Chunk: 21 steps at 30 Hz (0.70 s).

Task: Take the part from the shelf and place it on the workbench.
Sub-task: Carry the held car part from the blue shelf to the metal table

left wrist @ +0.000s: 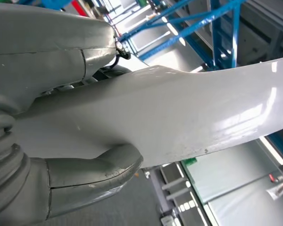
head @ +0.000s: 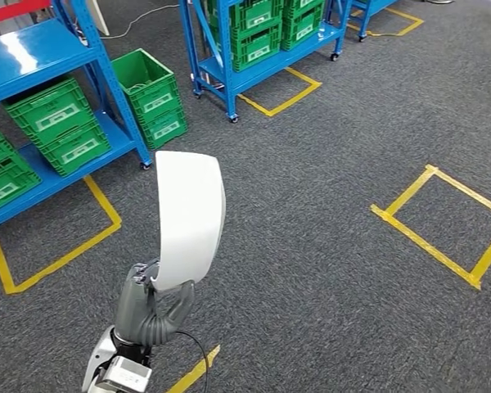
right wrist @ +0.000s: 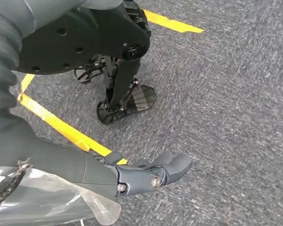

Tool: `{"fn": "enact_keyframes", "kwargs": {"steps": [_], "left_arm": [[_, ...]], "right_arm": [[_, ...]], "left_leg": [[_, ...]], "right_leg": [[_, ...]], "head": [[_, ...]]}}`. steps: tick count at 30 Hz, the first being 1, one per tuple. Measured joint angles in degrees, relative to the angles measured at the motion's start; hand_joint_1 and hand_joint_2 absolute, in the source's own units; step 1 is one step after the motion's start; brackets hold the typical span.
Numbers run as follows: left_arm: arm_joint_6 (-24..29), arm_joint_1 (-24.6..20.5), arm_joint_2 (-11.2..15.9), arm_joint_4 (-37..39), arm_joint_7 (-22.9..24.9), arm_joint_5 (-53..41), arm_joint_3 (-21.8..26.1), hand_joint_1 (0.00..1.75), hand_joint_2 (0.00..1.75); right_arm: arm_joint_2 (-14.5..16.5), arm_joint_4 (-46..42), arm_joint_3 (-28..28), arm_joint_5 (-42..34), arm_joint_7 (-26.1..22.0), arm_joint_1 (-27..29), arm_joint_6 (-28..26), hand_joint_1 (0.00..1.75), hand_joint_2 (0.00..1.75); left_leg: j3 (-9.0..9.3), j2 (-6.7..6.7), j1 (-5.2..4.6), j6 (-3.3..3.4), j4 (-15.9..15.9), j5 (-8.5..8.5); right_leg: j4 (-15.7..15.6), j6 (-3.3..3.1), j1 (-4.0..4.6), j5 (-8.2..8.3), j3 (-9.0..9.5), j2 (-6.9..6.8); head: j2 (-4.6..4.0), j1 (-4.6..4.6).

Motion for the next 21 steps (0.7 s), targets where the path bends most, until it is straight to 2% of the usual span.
{"fn": "enact_keyframes", "kwargs": {"steps": [1, 2, 4, 5, 6, 8, 9, 11, 12, 13, 14, 15, 16, 17, 18, 20, 21], "left_arm": [[0.0, 0.0, 0.0, 0.0, 0.0, 0.0, 0.0, 1.75, 1.75], [0.0, 0.0, 0.0, 0.0, 0.0, 0.0, 0.0, 1.75, 1.75], [0.0, 0.0, 0.1, 0.0, 0.0, 0.0, 0.0, 1.75, 1.75], [0.0, 0.0, 0.1, 0.0, 0.0, 0.0, 0.0, 1.75, 1.75], [0.0, 0.0, 0.1, 0.0, 0.0, 0.0, 0.0, 1.75, 1.75], [0.0, -0.1, 0.1, -0.1, 0.0, 0.0, 0.0, 1.75, 1.75], [-0.1, -0.1, 0.0, -0.1, 0.0, 0.0, 0.0, 1.75, 1.75], [-0.1, -0.1, -0.1, -0.1, 0.0, 0.0, 0.0, 1.75, 1.75], [-0.2, -0.1, -0.1, -0.1, 0.0, 0.0, 0.0, 1.75, 1.75], [-0.2, 0.0, -0.2, -0.1, 0.0, 0.0, 0.0, 1.75, 1.75], [-0.2, 0.0, -0.1, -0.2, 0.0, 0.0, 0.0, 1.75, 1.75], [-0.3, 0.1, -0.1, -0.2, 0.0, 0.0, 0.0, 1.75, 1.75], [-0.3, 0.0, -0.1, -0.2, 0.0, 0.0, 0.0, 1.75, 1.75], [-0.3, 0.0, -0.2, -0.2, 0.0, 0.0, 0.0, 1.75, 1.75], [-0.3, 0.0, -0.2, -0.2, 0.0, 0.0, 0.0, 1.75, 1.75], [-0.3, 0.0, -0.2, -0.2, 0.0, 0.0, 0.0, 1.75, 1.75], [-0.3, 0.0, -0.2, -0.2, 0.0, 0.0, 0.0, 1.75, 1.75]], "right_arm": [[0.0, 0.0, 0.0, 0.0, 0.0, 0.0, 0.0, 0.00, 1.75], [0.0, 0.0, 0.0, 0.0, 0.0, 0.1, 0.0, 0.00, 1.75], [0.0, 0.0, 0.0, 0.0, 0.0, 0.0, 0.0, 0.00, 1.75], [0.1, 0.0, 0.0, 0.0, 0.0, -0.1, 0.0, 0.00, 1.75], [0.1, 0.0, 0.0, 0.0, 0.0, -0.1, 0.0, 0.00, 1.75], [0.1, 0.0, -0.1, 0.1, 0.0, -0.1, 0.0, 0.00, 1.75], [0.1, 0.0, -0.1, 0.2, 0.0, 0.1, 0.0, 0.00, 1.75], [0.0, 0.1, -0.2, 0.3, 0.0, 0.1, 0.0, 0.00, 1.75], [0.0, 0.1, -0.2, 0.4, 0.0, 0.0, 0.0, 0.00, 1.75], [0.0, 0.1, -0.3, 0.4, 0.0, -0.1, 0.0, 0.00, 1.75], [0.0, 0.1, -0.3, 0.5, 0.0, -0.2, 0.0, 0.00, 1.75], [0.0, 0.1, -0.4, 0.6, 0.0, -0.2, 0.0, 0.00, 1.75], [0.0, 0.1, -0.4, 0.7, 0.0, -0.1, 0.0, 0.00, 1.75], [0.0, 0.1, -0.4, 0.8, 0.0, -0.1, 0.0, 0.00, 1.75], [0.0, 0.1, -0.4, 0.9, 0.0, 0.0, 0.0, 0.00, 1.75], [0.0, 0.1, -0.4, 1.0, 0.0, -0.2, 0.0, 0.00, 1.75], [0.0, 0.1, -0.4, 1.0, 0.0, -0.3, 0.0, 0.00, 1.75]], "left_leg": [[0.23, -0.09, -0.01, 0.16, -0.6, 1.11], [1.46, -0.38, -0.02, 0.42, -3.3, 3.16], [4.79, -2.36, 0.00, 1.20, -11.0, 7.26], [6.04, -3.37, 0.01, 1.50, -13.9, 8.20], [6.61, -4.09, -0.01, 1.69, -15.5, 8.41], [6.77, -3.77, -0.04, 1.85, -16.4, 8.13], [6.80, -3.22, 0.06, 2.02, -16.6, 8.32], [6.99, -1.91, 0.32, 2.48, -17.3, 8.71], [7.02, -1.15, 0.32, 2.62, -17.4, 8.79], [6.95, -0.42, 0.25, 2.71, -17.4, 8.80], [6.90, 0.36, 0.19, 2.71, -17.4, 8.79], [6.88, 1.08, 0.16, 2.70, -17.3, 8.78], [6.87, 1.75, 0.15, 2.66, -17.3, 8.76], [6.89, 2.33, 0.16, 2.58, -17.2, 8.71], [6.94, 2.87, 0.17, 2.44, -17.2, 8.61], [6.98, 3.77, -0.09, 1.84, -16.9, 8.32], [6.98, 4.13, -0.24, 1.50, -16.7, 8.24]], "right_leg": [[0.0, -0.01, 0.05, 0.02, 0.02, 0.68], [0.1, 0.00, 0.09, 0.04, 0.09, 1.39], [0.2, 0.18, 0.20, 0.07, 0.08, 2.75], [0.4, 0.41, 0.21, 0.13, -0.15, 3.39], [0.5, 0.72, 0.16, 0.22, -0.50, 3.90], [0.5, 1.52, 0.00, 0.52, -1.31, 4.85], [0.7, 1.86, 0.00, 0.39, -1.68, 4.51], [3.5, 2.44, 0.11, -1.53, -3.28, 2.24], [6.7, 2.67, 0.06, -3.32, -4.70, 0.65], [10.5, 2.93, -0.03, -5.21, -6.51, -0.35], [14.1, 3.17, -0.13, -6.58, -8.14, -0.86], [16.2, 3.37, -0.21, -7.08, -9.04, -1.12], [16.0, 3.52, -0.30, -6.48, -8.80, -1.32], [13.6, 3.59, -0.39, -4.99, -7.36, -1.65], [9.7, 3.62, -0.46, -3.14, -5.05, -2.32], [2.7, 3.15, -0.29, -1.03, -1.00, -3.92], [1.1, 2.76, -0.16, -0.77, -0.08, -4.29]], "head": [[0.00, 0.01], [0.00, 0.01], [0.00, 0.03], [0.00, 0.01], [0.01, 0.00], [0.01, -0.10], [0.01, -0.08], [0.00, 0.35], [0.00, 0.55], [0.00, 0.73], [0.00, 0.75], [0.00, 0.74], [0.00, 0.76], [0.00, 0.76], [0.00, 0.78], [0.00, 0.73], [0.00, 0.69]]}}
